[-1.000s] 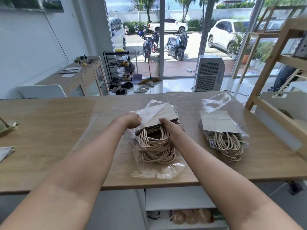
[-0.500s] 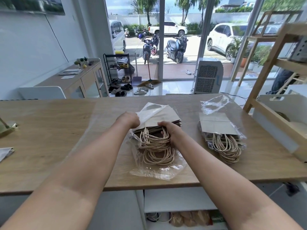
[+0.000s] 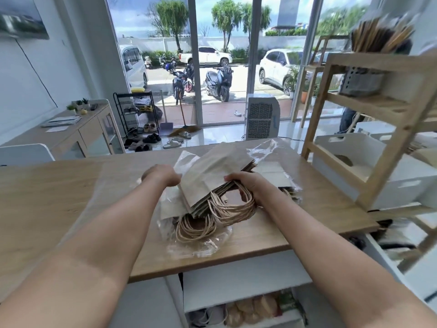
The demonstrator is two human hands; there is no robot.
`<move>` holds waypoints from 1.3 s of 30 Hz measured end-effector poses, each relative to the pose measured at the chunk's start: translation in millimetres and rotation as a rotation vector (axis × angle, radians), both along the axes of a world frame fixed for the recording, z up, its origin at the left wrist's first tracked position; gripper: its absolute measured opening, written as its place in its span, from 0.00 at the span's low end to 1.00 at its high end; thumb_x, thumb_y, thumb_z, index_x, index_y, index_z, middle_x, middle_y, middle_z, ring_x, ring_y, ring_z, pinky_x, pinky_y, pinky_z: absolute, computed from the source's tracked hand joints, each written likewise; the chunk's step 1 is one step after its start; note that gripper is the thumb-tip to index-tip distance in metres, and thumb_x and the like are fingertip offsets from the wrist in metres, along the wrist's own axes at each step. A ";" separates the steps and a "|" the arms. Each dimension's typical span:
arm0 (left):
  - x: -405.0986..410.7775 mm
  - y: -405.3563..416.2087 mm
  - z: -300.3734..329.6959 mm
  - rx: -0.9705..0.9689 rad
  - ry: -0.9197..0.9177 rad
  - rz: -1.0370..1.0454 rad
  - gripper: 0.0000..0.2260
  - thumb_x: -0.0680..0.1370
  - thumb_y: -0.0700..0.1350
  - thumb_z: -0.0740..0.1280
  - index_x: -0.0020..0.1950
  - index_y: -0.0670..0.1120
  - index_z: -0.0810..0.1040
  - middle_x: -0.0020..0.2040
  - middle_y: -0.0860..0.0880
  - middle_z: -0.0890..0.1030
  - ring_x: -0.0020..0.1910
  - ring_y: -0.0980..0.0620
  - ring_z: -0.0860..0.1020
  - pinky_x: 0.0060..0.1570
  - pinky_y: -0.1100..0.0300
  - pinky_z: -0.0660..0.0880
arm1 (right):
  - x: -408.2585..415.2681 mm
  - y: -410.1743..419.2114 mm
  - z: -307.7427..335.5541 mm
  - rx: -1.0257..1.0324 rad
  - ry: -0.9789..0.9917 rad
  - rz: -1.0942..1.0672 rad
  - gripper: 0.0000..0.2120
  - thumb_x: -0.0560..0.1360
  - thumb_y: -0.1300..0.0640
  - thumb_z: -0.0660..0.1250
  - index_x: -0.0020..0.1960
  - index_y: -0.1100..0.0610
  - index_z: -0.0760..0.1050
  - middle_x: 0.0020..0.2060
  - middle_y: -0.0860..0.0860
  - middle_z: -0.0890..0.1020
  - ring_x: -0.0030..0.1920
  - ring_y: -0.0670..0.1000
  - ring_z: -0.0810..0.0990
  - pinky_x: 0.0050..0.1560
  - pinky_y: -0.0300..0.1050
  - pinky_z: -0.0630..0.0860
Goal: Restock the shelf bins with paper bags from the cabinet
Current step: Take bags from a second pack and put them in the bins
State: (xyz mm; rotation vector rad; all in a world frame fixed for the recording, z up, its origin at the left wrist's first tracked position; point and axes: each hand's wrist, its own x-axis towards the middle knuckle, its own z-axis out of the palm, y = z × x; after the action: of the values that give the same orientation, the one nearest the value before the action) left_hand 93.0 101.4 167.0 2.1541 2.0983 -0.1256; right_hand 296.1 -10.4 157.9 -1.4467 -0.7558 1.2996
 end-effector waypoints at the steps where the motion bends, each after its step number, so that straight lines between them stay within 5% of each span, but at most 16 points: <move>1: 6.2 -0.5 4.7 -0.007 0.020 -0.035 0.31 0.78 0.64 0.55 0.73 0.44 0.67 0.73 0.43 0.69 0.70 0.41 0.69 0.66 0.50 0.70 | 7.6 -5.5 3.3 0.022 -0.030 -0.010 0.09 0.71 0.67 0.70 0.35 0.62 0.73 0.17 0.50 0.77 0.12 0.43 0.70 0.15 0.29 0.64; 4: 36.0 -8.8 24.7 -0.004 -0.040 -0.144 0.38 0.76 0.69 0.56 0.76 0.43 0.63 0.76 0.42 0.64 0.75 0.41 0.63 0.72 0.49 0.63 | 36.2 -24.0 8.4 0.078 -0.095 -0.026 0.06 0.70 0.68 0.72 0.38 0.62 0.75 0.20 0.50 0.79 0.17 0.44 0.75 0.19 0.31 0.70; 8: 81.5 -20.0 45.8 -0.122 -0.419 -0.202 0.52 0.64 0.75 0.63 0.77 0.41 0.60 0.76 0.41 0.63 0.74 0.42 0.64 0.74 0.48 0.61 | 81.0 -58.5 18.9 0.095 -0.076 0.028 0.07 0.68 0.65 0.74 0.43 0.61 0.77 0.30 0.56 0.81 0.23 0.50 0.80 0.29 0.42 0.79; 12: 119.9 -34.5 49.3 -0.244 -0.642 -0.208 0.51 0.67 0.71 0.66 0.79 0.44 0.53 0.79 0.44 0.55 0.77 0.43 0.57 0.76 0.48 0.55 | 133.9 -100.7 36.0 0.088 -0.133 0.099 0.07 0.71 0.62 0.72 0.38 0.57 0.74 0.27 0.51 0.76 0.18 0.44 0.71 0.17 0.33 0.66; 14: 134.1 -48.4 54.7 -0.300 -0.765 -0.228 0.59 0.58 0.74 0.70 0.79 0.46 0.54 0.79 0.46 0.57 0.76 0.44 0.61 0.75 0.47 0.58 | 161.1 -118.2 43.4 0.089 -0.171 0.146 0.08 0.72 0.60 0.71 0.39 0.55 0.72 0.29 0.50 0.72 0.18 0.43 0.66 0.17 0.32 0.60; 16: 153.0 -66.7 60.1 -0.395 -0.856 -0.267 0.65 0.45 0.74 0.74 0.76 0.45 0.62 0.72 0.46 0.70 0.67 0.47 0.73 0.67 0.50 0.71 | 192.4 -141.2 50.0 0.105 -0.179 0.145 0.07 0.73 0.61 0.70 0.42 0.55 0.72 0.29 0.48 0.70 0.20 0.43 0.64 0.18 0.32 0.59; 19: 181.5 -90.9 63.6 -0.702 -0.980 -0.341 0.48 0.46 0.66 0.80 0.62 0.45 0.78 0.57 0.45 0.83 0.46 0.51 0.84 0.47 0.58 0.82 | 228.0 -174.7 57.7 0.126 -0.240 0.132 0.09 0.70 0.61 0.73 0.44 0.57 0.72 0.27 0.48 0.69 0.21 0.43 0.64 0.19 0.33 0.59; 21: 203.0 -101.8 60.8 -0.769 -0.971 -0.352 0.44 0.42 0.61 0.83 0.56 0.47 0.80 0.54 0.47 0.84 0.46 0.51 0.84 0.48 0.57 0.82 | 246.6 -195.6 64.3 0.102 -0.316 0.138 0.17 0.63 0.56 0.77 0.46 0.57 0.73 0.28 0.49 0.71 0.22 0.44 0.65 0.19 0.34 0.60; 24: 237.3 -112.5 51.0 -0.739 -0.936 -0.336 0.47 0.38 0.55 0.85 0.56 0.47 0.80 0.56 0.49 0.82 0.50 0.52 0.81 0.48 0.60 0.78 | 270.0 -221.8 71.9 0.043 -0.515 0.142 0.27 0.58 0.52 0.78 0.53 0.58 0.75 0.35 0.52 0.78 0.30 0.49 0.73 0.26 0.40 0.69; 26: 258.3 -124.8 43.6 -0.728 -0.920 -0.397 0.47 0.37 0.53 0.85 0.55 0.47 0.80 0.52 0.50 0.83 0.47 0.54 0.81 0.43 0.64 0.77 | 284.3 -232.5 73.2 0.032 -0.628 0.138 0.26 0.64 0.57 0.78 0.59 0.55 0.75 0.48 0.53 0.82 0.46 0.51 0.80 0.48 0.49 0.79; 28: 280.4 -138.8 35.4 -0.691 -0.919 -0.450 0.42 0.46 0.48 0.86 0.58 0.44 0.79 0.49 0.50 0.85 0.45 0.54 0.82 0.43 0.64 0.78 | 297.4 -242.8 72.2 -0.013 -0.699 0.123 0.25 0.69 0.64 0.75 0.62 0.52 0.72 0.57 0.49 0.80 0.59 0.49 0.79 0.63 0.52 0.75; 29: 289.2 -143.5 30.5 -0.658 -0.943 -0.474 0.35 0.55 0.43 0.84 0.59 0.42 0.78 0.48 0.50 0.85 0.41 0.56 0.83 0.41 0.65 0.79 | 301.9 -246.8 71.7 -0.042 -0.732 0.116 0.26 0.70 0.66 0.74 0.64 0.52 0.71 0.59 0.49 0.79 0.61 0.49 0.77 0.63 0.49 0.75; 31: 305.8 -147.4 18.3 -0.540 -1.000 -0.492 0.24 0.67 0.34 0.77 0.62 0.38 0.77 0.53 0.46 0.84 0.39 0.57 0.83 0.37 0.67 0.80 | 308.3 -254.1 71.0 -0.081 -0.796 0.103 0.28 0.71 0.66 0.73 0.68 0.55 0.68 0.60 0.50 0.77 0.58 0.46 0.76 0.51 0.28 0.76; 32: 312.2 -146.8 12.7 -0.468 -1.006 -0.494 0.24 0.68 0.33 0.77 0.63 0.37 0.77 0.57 0.44 0.82 0.43 0.54 0.83 0.41 0.66 0.79 | 310.8 -256.1 70.2 -0.090 -0.862 0.086 0.29 0.71 0.65 0.73 0.69 0.56 0.68 0.60 0.50 0.76 0.56 0.44 0.74 0.42 0.18 0.71; 34: 320.5 -142.3 7.3 -0.353 -0.993 -0.511 0.28 0.65 0.36 0.79 0.64 0.38 0.77 0.59 0.43 0.81 0.53 0.49 0.80 0.51 0.61 0.76 | 314.9 -256.5 65.2 -0.090 -1.006 0.028 0.29 0.72 0.60 0.73 0.71 0.56 0.67 0.61 0.50 0.76 0.57 0.45 0.73 0.34 0.18 0.64; 39: 322.1 -118.2 3.3 -0.185 -0.902 -0.527 0.30 0.62 0.44 0.82 0.62 0.44 0.79 0.54 0.47 0.82 0.51 0.50 0.79 0.53 0.59 0.72 | 314.8 -233.0 39.1 -0.096 -0.984 -0.029 0.29 0.72 0.58 0.73 0.70 0.57 0.68 0.66 0.52 0.76 0.66 0.51 0.74 0.62 0.33 0.67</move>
State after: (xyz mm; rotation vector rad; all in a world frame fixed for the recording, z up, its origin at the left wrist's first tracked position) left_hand 415.1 -16.8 170.3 2.0231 0.9784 0.4871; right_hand 610.9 -243.4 197.0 -2.1742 -1.2907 0.5327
